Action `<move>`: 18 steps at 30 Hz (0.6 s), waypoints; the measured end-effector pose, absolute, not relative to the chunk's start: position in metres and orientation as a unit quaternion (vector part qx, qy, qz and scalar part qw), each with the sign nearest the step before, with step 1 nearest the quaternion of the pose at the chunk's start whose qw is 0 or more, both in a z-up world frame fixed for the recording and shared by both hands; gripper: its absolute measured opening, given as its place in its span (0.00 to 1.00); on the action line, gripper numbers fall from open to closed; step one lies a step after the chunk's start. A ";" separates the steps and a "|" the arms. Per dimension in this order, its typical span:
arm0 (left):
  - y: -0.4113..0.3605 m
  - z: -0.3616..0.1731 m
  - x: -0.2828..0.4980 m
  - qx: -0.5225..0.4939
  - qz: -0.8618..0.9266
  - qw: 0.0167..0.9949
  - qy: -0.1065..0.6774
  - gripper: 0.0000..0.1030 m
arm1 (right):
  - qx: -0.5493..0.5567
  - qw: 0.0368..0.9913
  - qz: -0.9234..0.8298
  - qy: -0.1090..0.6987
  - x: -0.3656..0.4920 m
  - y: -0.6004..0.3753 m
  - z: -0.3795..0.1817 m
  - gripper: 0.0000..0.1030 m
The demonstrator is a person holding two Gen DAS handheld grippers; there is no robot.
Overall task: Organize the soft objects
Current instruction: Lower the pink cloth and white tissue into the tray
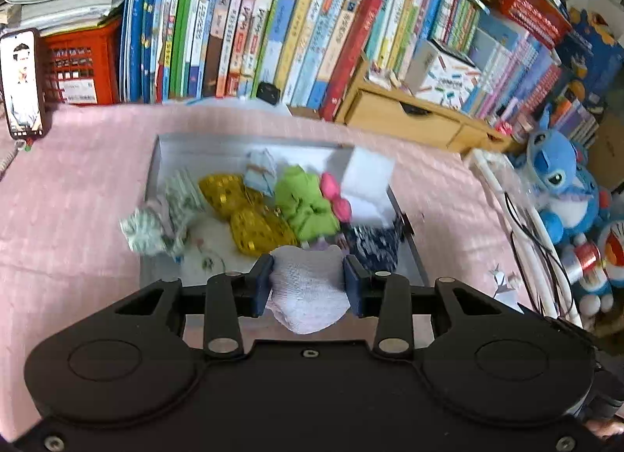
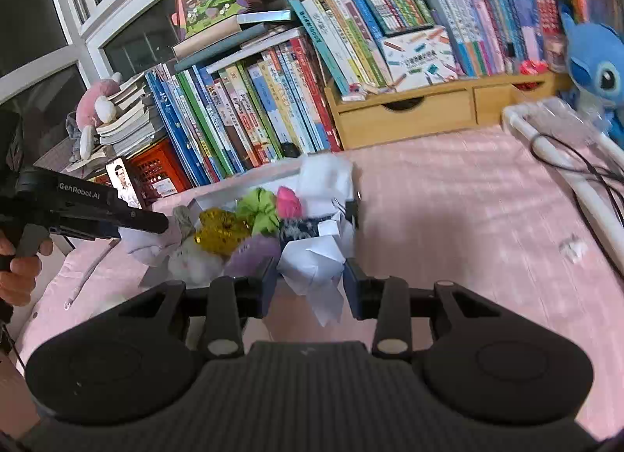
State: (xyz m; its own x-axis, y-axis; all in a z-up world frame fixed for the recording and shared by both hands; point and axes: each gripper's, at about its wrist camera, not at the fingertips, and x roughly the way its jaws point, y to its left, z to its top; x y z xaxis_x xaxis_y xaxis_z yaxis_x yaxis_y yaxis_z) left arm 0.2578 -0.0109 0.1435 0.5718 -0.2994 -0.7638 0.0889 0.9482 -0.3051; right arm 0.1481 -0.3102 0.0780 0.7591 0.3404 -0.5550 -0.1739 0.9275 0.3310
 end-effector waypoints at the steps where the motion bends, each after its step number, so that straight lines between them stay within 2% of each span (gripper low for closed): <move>1: -0.010 0.143 0.262 -0.121 -0.111 0.879 0.447 0.35 | 0.126 0.929 0.139 0.318 0.154 -0.307 0.081 0.41; 8: -0.018 0.136 0.287 -0.107 -0.113 0.884 0.441 0.35 | 0.097 0.929 0.144 0.327 0.199 -0.280 0.089 0.41; 18: -0.029 0.112 0.327 -0.092 -0.124 0.878 0.453 0.36 | 0.078 0.920 0.151 0.352 0.260 -0.258 0.068 0.41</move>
